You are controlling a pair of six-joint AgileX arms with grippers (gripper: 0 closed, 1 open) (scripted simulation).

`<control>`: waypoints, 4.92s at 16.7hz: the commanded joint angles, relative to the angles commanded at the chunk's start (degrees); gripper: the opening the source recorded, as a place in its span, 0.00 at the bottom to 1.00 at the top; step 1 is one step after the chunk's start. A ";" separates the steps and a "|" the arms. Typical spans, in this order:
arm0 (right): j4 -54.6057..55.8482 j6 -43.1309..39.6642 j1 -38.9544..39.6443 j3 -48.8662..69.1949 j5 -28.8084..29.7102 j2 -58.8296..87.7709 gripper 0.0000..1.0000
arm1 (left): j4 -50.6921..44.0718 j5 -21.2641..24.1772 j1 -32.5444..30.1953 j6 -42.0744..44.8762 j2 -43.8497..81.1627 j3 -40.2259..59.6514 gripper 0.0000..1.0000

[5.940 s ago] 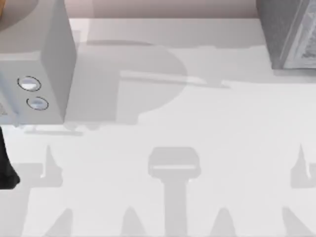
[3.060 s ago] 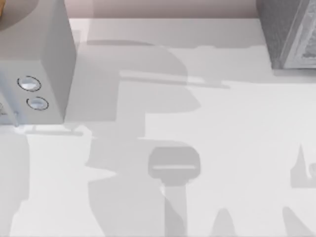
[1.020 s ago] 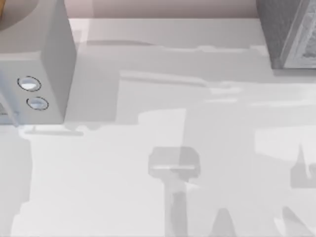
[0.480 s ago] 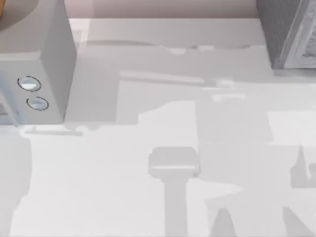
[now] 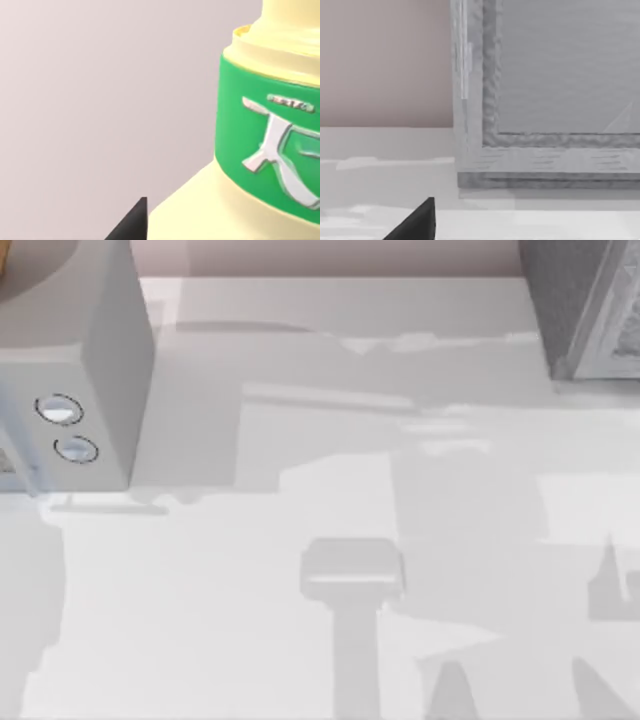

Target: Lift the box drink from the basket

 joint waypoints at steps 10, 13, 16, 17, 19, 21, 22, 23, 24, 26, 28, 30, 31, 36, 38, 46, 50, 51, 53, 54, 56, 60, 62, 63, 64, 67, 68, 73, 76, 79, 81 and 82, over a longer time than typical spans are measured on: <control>0.00 0.00 0.00 0.00 0.00 0.00 1.00 | 3.12 -5.75 -5.42 -0.29 -39.14 -41.91 0.00; 0.00 0.00 0.00 0.00 0.00 0.00 1.00 | 4.35 -8.19 -7.59 -0.36 -55.59 -60.19 0.00; 0.00 0.00 0.00 0.00 0.00 0.00 1.00 | 5.45 -10.64 -9.71 -0.47 -71.65 -77.45 0.00; 0.00 0.00 0.00 0.00 0.00 0.00 1.00 | 5.77 -11.40 -10.37 -0.51 -76.56 -82.61 0.00; 0.00 0.00 0.00 0.00 0.00 0.00 1.00 | 6.35 -12.80 -11.56 -0.59 -85.15 -91.60 0.00; 0.00 0.00 0.00 0.00 0.00 0.00 1.00 | 6.82 -13.96 -12.54 -0.66 -91.72 -98.31 0.00; 0.00 0.00 0.00 0.00 0.00 0.00 1.00 | 7.01 -14.41 -12.93 -0.68 -94.13 -100.76 0.00; 0.00 0.00 0.00 0.00 0.00 0.00 1.00 | 7.16 -14.77 -13.23 -0.70 -95.94 -102.60 0.00; 0.00 0.00 0.00 0.00 0.00 0.00 1.00 | 7.26 -15.01 -13.44 -0.71 -97.14 -103.83 0.00; 0.00 0.00 0.00 0.00 0.00 0.00 1.00 | 7.32 -15.14 -13.55 -0.72 -97.77 -104.47 0.00; 0.00 0.00 0.00 0.00 0.00 0.00 1.00 | 7.32 -15.14 -13.55 -0.72 -97.77 -104.47 0.00; 0.00 0.00 0.00 0.00 0.00 0.00 1.00 | 7.27 -15.10 -13.38 -0.61 -97.49 -104.47 0.00; 0.00 0.00 0.00 0.00 0.00 0.00 1.00 | 7.33 -15.19 -13.43 -0.62 -97.39 -104.48 0.00; 0.00 0.00 0.00 0.00 0.00 0.00 1.00 | 14.15 -22.31 -17.88 -0.63 -89.18 -103.71 0.00; 0.00 0.00 0.00 0.00 0.00 0.00 1.00 | 19.57 -27.45 -21.18 -0.37 -83.37 -102.71 0.00; 0.00 0.00 0.00 0.00 0.00 0.00 1.00 | 43.33 -49.76 -35.54 0.93 -56.54 -98.11 0.00; 0.00 0.00 0.00 0.00 0.00 0.00 1.00 | 50.84 -56.99 -39.85 1.06 -48.42 -96.64 0.00; 0.00 0.00 0.00 0.00 0.00 0.00 1.00 | 51.73 -57.88 -40.34 1.06 -47.48 -96.48 0.00; 0.00 0.00 0.00 0.00 0.00 0.00 1.00 | 52.23 -58.39 -40.62 1.05 -46.95 -96.39 0.00; 0.00 0.00 0.00 0.00 0.00 0.00 1.00 | 52.23 -58.39 -40.62 1.05 -46.95 -96.39 0.00; 0.00 0.00 0.00 0.00 0.00 0.00 1.00 | 52.08 -58.29 -40.39 1.14 -47.09 -96.68 0.00; 0.00 0.00 0.00 0.00 0.00 0.00 1.00 | 56.08 -57.38 -39.67 0.94 -43.10 -96.75 0.00; 0.00 0.00 0.00 0.00 0.00 0.00 1.00 | 61.01 -56.26 -38.67 0.86 -38.28 -96.70 0.00; 0.00 0.00 0.00 0.00 0.00 0.00 1.00 | 63.91 -55.57 -38.03 0.85 -35.46 -96.70 0.00; 0.00 0.00 0.00 0.00 0.00 0.00 1.00 | 66.92 -54.83 -37.32 0.85 -32.51 -96.74 0.00; 0.00 0.00 0.00 0.00 0.00 0.00 1.00 | 75.96 -52.30 -34.90 0.86 -23.52 -97.07 0.00; 0.00 0.00 0.00 0.00 0.00 0.00 1.00 | 78.74 -51.44 -34.08 0.86 -20.73 -97.19 0.00; 0.00 0.00 0.00 0.00 0.00 0.00 1.00 | 87.70 -48.44 -31.18 0.85 -12.06 -97.27 0.00; 0.00 0.00 0.00 0.00 0.00 0.00 1.00 | 87.90 -48.36 -31.10 0.85 -11.88 -97.25 0.00; 0.00 0.00 0.00 0.00 0.00 0.00 1.00 | 87.90 -48.36 -31.10 0.85 -11.88 -97.25 0.15; 0.00 0.00 0.00 0.00 0.00 0.00 1.00 | 87.90 -48.36 -31.10 0.85 -11.88 -97.25 0.30; 0.00 0.00 0.00 0.00 0.00 0.00 1.00 | 87.90 -48.36 -31.10 0.85 -11.88 -97.25 0.38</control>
